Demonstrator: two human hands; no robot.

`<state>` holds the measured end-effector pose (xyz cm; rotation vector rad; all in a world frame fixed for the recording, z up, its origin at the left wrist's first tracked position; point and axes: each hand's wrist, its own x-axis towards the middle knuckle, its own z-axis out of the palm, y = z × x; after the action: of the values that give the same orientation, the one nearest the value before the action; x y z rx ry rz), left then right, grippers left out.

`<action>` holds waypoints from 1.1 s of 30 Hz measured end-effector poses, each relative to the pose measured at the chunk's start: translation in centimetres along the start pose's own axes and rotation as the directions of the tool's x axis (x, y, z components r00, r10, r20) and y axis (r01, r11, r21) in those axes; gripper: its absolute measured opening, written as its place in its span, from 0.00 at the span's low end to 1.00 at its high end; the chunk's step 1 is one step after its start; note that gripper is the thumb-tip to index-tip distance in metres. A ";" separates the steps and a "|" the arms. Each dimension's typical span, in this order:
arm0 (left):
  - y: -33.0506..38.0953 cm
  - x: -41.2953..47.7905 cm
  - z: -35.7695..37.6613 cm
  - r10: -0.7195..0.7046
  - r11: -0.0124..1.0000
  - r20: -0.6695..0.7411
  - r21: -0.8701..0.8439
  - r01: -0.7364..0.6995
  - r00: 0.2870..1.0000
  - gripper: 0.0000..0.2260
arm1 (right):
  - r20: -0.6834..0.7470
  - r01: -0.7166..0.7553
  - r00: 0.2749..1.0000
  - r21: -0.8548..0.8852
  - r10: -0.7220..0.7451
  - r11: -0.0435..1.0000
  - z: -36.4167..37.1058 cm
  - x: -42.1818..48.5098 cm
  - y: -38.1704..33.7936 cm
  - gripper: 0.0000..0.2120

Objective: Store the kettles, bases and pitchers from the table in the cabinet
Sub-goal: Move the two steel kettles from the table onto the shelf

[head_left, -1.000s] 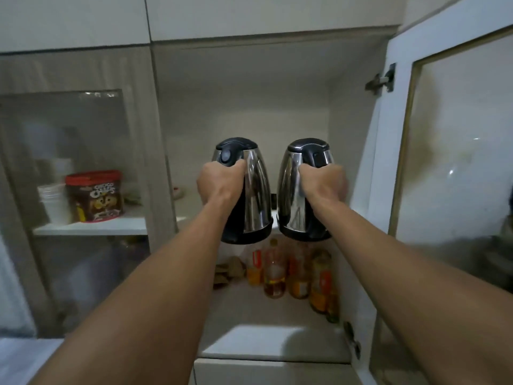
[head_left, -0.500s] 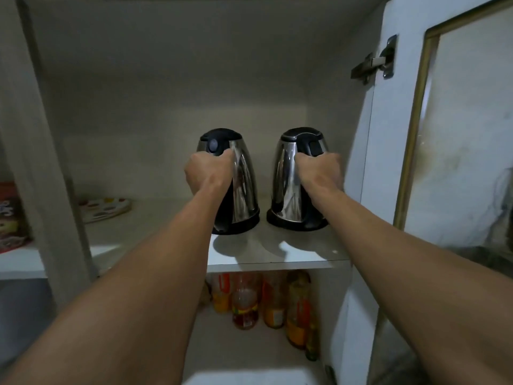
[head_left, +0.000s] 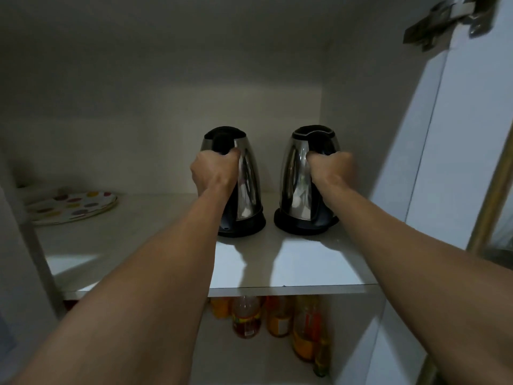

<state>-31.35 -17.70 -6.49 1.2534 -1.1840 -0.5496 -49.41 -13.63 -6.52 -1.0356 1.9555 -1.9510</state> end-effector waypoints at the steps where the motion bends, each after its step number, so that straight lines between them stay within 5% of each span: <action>1: -0.5 0.3 0.2 -0.010 1.000 0.005 -0.004 0.011 1.000 0.14 | -0.003 -0.007 1.000 -0.004 0.007 1.000 0.5 0.2 0.3 0.08; 11: -2.6 2.8 2.3 -0.079 0.996 0.010 -0.032 0.079 0.997 0.26 | 0.013 -0.034 0.999 -0.041 0.035 0.999 3.5 2.1 1.8 0.18; 16: -3.1 3.5 3.2 -0.059 0.998 0.077 0.004 0.059 0.995 0.17 | 0.060 -0.030 0.998 -0.074 0.035 0.997 4.3 3.1 1.9 0.12; 26: -2.9 4.6 3.5 -0.083 0.997 0.126 0.010 0.083 0.988 0.17 | 0.078 -0.072 0.994 0.002 0.072 0.997 4.2 3.9 2.8 0.15; 33: -4.9 2.3 3.5 -0.013 0.991 0.029 0.134 0.009 0.999 0.17 | 0.054 -0.015 0.998 -0.049 0.017 0.999 3.2 1.3 6.0 0.20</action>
<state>-32.36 -22.62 -10.51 1.3706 -1.2565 -0.5056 -50.46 -17.65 -12.07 -1.0702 1.9850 -1.8558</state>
